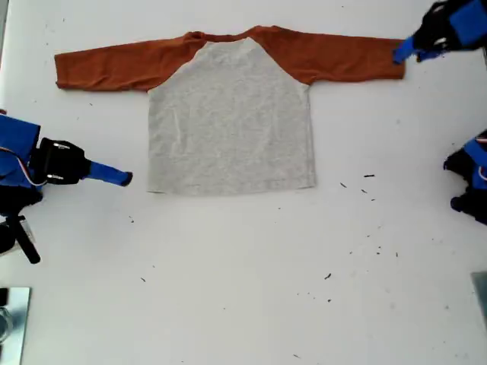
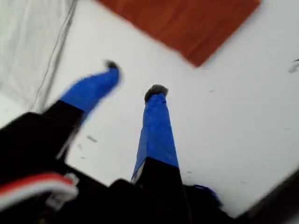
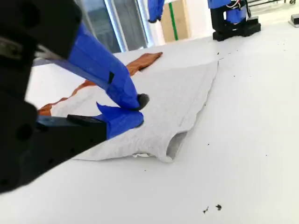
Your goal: Fold t shirt
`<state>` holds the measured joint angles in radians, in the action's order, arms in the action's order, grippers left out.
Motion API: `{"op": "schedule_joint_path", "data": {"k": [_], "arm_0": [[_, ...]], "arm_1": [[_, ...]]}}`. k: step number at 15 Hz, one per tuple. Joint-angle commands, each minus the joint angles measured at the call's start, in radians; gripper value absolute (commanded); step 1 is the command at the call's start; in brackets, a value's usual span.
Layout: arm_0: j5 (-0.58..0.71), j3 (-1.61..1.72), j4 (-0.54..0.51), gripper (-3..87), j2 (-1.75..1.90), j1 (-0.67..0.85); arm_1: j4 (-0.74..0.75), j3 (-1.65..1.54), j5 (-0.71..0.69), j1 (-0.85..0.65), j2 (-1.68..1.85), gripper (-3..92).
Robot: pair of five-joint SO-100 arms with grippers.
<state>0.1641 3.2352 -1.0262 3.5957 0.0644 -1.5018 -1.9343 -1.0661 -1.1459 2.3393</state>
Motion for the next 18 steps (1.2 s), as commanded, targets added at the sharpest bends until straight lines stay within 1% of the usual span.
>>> {"op": "schedule_joint_path", "data": {"k": [1, 4, 6, 8, 9, 10, 11, 13, 15, 18], "arm_0": [[0.000, 0.009, -0.002, -0.3, 0.009, -0.011], [0.009, 0.009, -0.002, -0.3, 0.009, 0.000], [0.011, 0.009, -0.002, -0.3, 0.009, -0.005], [0.011, 0.009, -0.002, -0.3, 0.009, -0.005], [0.011, 0.009, -0.002, -0.3, 0.009, -0.002], [0.011, 0.009, -0.002, -0.3, 0.009, 0.000], [0.011, 0.009, -0.002, -0.3, 0.009, 0.000], [0.011, 0.009, -0.002, -0.3, 0.009, 0.002], [0.011, 0.009, -0.002, -0.3, 0.009, 0.002], [0.008, 0.009, -0.002, -0.3, 0.009, -0.002]], "arm_1": [[0.006, 0.222, -0.150, -0.074, -0.153, 38.7], [0.158, 0.189, -0.265, -0.175, -0.268, 38.3], [0.333, 0.077, -0.310, -0.192, -0.336, 37.7], [0.495, -0.005, -0.325, -0.173, -0.448, 36.5], [0.561, -0.035, -0.318, -0.164, -0.506, 29.2], [0.614, -0.066, -0.295, -0.161, -0.543, 9.1], [0.634, -0.083, -0.281, -0.161, -0.560, 3.5], [0.595, -0.083, -0.265, -0.153, -0.522, 3.3], [0.512, -0.054, -0.253, -0.127, -0.436, 3.2], [0.356, 0.041, -0.195, -0.020, -0.256, 3.2]]}}
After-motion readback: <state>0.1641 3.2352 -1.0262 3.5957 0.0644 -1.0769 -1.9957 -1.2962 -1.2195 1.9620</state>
